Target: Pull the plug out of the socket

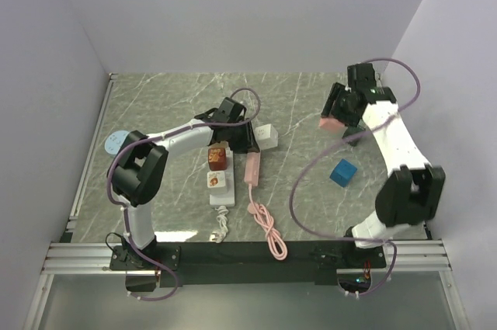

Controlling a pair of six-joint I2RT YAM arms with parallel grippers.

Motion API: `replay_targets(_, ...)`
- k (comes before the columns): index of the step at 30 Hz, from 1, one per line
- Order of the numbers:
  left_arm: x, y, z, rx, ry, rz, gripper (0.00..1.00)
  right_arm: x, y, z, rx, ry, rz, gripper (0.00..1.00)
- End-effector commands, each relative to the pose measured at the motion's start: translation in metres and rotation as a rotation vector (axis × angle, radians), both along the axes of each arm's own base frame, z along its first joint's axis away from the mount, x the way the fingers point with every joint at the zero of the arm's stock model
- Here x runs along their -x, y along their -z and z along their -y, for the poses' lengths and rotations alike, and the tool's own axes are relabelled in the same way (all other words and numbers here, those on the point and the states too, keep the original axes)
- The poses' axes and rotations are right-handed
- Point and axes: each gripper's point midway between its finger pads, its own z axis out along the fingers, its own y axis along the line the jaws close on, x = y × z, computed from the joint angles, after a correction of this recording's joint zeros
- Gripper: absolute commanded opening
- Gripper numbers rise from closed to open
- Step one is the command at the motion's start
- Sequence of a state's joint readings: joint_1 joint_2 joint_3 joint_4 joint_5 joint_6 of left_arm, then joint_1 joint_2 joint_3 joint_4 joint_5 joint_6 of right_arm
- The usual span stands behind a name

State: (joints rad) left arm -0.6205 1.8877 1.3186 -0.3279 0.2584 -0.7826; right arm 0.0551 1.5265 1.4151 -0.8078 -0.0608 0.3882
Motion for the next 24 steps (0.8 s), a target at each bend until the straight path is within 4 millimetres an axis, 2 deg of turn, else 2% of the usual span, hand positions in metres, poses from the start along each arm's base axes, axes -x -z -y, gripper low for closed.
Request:
replay_targets(1, 0.000, -0.065, 0.020, 0.143, 0.062, 0.119, 0.01, -0.009, 0.029, 0.059, 0.210, 0.271, -0.119, 0.00)
replay_targets(4, 0.002, -0.080, 0.021, 0.167, 0.061, 0.140, 0.01, -0.007, 0.053, 0.066, 0.218, 0.340, -0.152, 0.00)
replay_targets(8, 0.006, -0.085, 0.021, 0.172, 0.067, 0.144, 0.00, -0.001, 0.086, 0.074, 0.260, 0.416, -0.261, 0.00)
replay_targets(9, 0.008, -0.084, 0.020, 0.170, 0.069, 0.142, 0.01, 0.001, 0.090, 0.074, 0.256, 0.435, -0.271, 0.07)
replay_targets(11, 0.010, -0.085, 0.019, 0.170, 0.067, 0.141, 0.01, 0.005, 0.097, 0.075, 0.260, 0.449, -0.283, 0.13)
replay_targets(12, 0.012, -0.082, 0.018, 0.168, 0.064, 0.136, 0.01, 0.005, 0.097, 0.078, 0.270, 0.471, -0.275, 0.27)
replay_targets(14, 0.013, -0.085, 0.018, 0.180, 0.065, 0.144, 0.01, 0.006, 0.096, 0.081, 0.279, 0.485, -0.270, 0.49)
replay_targets(15, 0.014, -0.085, 0.017, 0.182, 0.061, 0.142, 0.01, 0.007, 0.094, 0.082, 0.286, 0.497, -0.270, 0.70)
replay_targets(17, 0.015, -0.082, 0.017, 0.175, 0.062, 0.136, 0.01, 0.007, 0.094, 0.081, 0.277, 0.495, -0.271, 0.76)
replay_targets(19, 0.015, -0.082, 0.018, 0.178, 0.061, 0.134, 0.01, 0.007, 0.095, 0.079, 0.264, 0.491, -0.272, 0.77)
replay_targets(21, 0.015, -0.084, 0.019, 0.181, 0.059, 0.136, 0.01, 0.007, 0.089, 0.077, 0.251, 0.493, -0.255, 0.79)
replay_targets(24, 0.014, -0.083, 0.017, 0.173, 0.054, 0.139, 0.01, 0.008, 0.068, 0.075, 0.224, 0.492, -0.208, 0.91)
